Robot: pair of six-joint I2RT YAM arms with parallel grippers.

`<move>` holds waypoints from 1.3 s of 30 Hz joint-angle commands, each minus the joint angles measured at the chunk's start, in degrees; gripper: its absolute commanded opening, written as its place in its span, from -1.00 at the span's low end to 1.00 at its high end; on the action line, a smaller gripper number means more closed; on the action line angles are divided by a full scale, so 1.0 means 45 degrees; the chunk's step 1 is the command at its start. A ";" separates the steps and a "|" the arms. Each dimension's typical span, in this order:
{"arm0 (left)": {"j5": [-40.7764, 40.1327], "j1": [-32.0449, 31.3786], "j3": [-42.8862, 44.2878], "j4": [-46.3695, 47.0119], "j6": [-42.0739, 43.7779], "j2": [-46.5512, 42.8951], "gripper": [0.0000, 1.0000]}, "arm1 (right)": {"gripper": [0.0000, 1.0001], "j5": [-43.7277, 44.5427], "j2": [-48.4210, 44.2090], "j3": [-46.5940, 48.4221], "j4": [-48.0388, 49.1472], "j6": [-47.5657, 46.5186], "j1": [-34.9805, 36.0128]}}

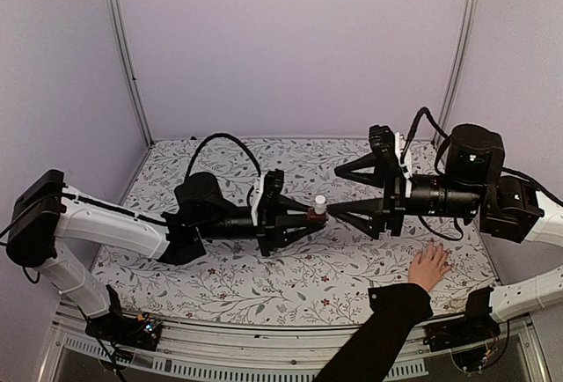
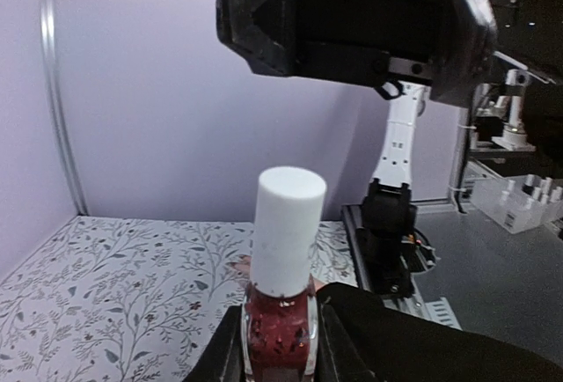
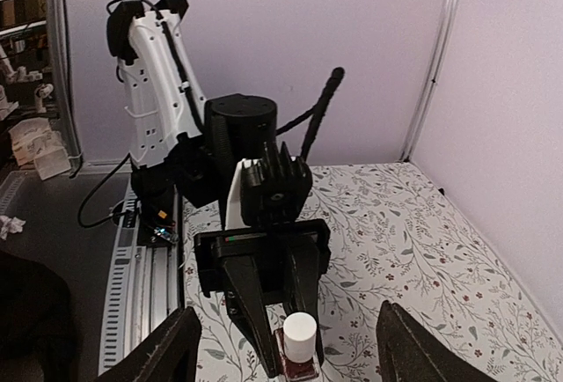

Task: Paint the nails
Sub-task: Screw the nail polish bottle.

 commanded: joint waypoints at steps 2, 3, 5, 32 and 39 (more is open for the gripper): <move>0.5223 0.0221 0.1033 -0.0647 -0.0294 0.0186 -1.00 | 0.33 -0.3659 0.0301 0.1121 -0.2354 -0.1300 -0.0078; 0.5654 0.0225 0.1162 -0.0631 -0.0428 0.0319 -1.00 | 0.30 -0.3960 0.0437 0.1326 -0.2711 -0.1501 -0.0078; 0.6386 0.0224 0.1357 -0.0467 -0.0752 0.0554 -1.00 | 0.24 -0.4444 0.0801 0.1677 -0.3238 -0.1834 -0.0078; 0.7378 0.0367 0.1397 0.1476 -0.2402 0.1184 -1.00 | -1.00 -0.5549 0.2365 0.2639 -0.4581 -0.2508 0.0274; 0.5799 0.0459 0.0934 0.2479 -0.2501 0.0756 -1.00 | -1.00 -0.4913 0.1958 0.1652 -0.3285 -0.1757 0.0274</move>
